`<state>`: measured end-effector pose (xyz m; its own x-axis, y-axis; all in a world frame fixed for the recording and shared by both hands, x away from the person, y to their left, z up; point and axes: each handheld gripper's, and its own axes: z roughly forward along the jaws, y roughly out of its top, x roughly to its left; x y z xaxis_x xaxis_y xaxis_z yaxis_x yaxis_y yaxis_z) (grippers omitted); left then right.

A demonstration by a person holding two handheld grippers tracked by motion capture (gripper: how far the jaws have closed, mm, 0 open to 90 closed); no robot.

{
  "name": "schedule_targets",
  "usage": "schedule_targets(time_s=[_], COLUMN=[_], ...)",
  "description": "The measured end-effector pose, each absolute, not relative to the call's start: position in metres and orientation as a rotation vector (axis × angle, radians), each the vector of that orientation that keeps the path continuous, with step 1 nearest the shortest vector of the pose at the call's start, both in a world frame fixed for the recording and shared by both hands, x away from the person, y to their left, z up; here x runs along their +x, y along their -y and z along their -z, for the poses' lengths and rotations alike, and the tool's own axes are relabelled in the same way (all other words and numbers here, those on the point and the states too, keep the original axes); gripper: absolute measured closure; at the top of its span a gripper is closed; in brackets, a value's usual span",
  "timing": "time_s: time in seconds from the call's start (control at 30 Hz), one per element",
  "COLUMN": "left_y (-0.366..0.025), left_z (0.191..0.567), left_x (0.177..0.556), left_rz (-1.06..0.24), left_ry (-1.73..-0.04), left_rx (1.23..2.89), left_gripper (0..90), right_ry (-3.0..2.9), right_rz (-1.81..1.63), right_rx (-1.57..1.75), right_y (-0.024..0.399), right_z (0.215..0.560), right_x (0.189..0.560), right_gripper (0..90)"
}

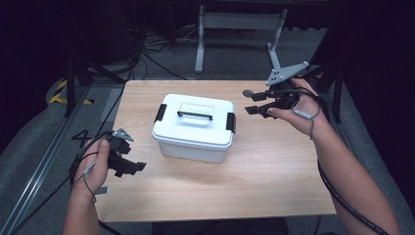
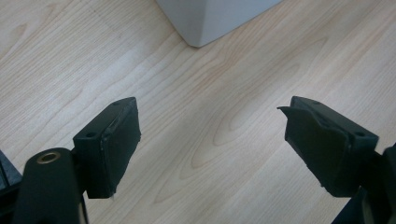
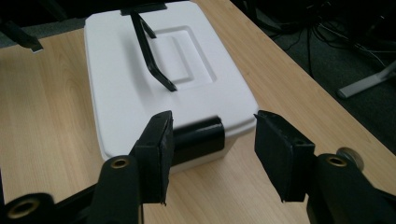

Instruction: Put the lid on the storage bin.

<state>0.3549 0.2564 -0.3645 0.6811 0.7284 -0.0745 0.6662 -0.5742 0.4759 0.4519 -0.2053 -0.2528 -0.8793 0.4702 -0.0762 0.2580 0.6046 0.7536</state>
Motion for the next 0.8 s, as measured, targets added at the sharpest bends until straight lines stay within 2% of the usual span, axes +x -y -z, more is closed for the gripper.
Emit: schedule_targets(time_s=[0.3,0.43,0.5,0.6,0.8], left_y=[-0.259,-0.261,-0.261,-0.263,-0.269], left_z=[0.365,0.36,0.357,0.357,0.359], left_x=[0.356,0.356,0.354,0.351,0.352], left_rz=[-0.18,-0.237,-0.226,-0.213,-0.28], left_ry=[-1.096,-1.121,-1.11,-1.095,-1.16], left_rx=[2.416,2.311,2.266,2.288,2.252], left_gripper=[18.7,19.7,21.0,18.6,20.7], right_ry=[-2.498,-2.483,-2.473,-2.478,-2.427], right_rz=[-1.161,-1.128,-1.098,-1.081,-1.062], right_rx=[0.727,0.76,0.787,0.816,0.865], right_y=[0.252,0.27,0.278,0.288,0.302], right_z=[0.266,0.272,0.274,0.278,0.303], right_x=[0.446,0.447,0.45,0.451,0.452], right_gripper=[45.7,45.6,42.7,41.0,41.7])
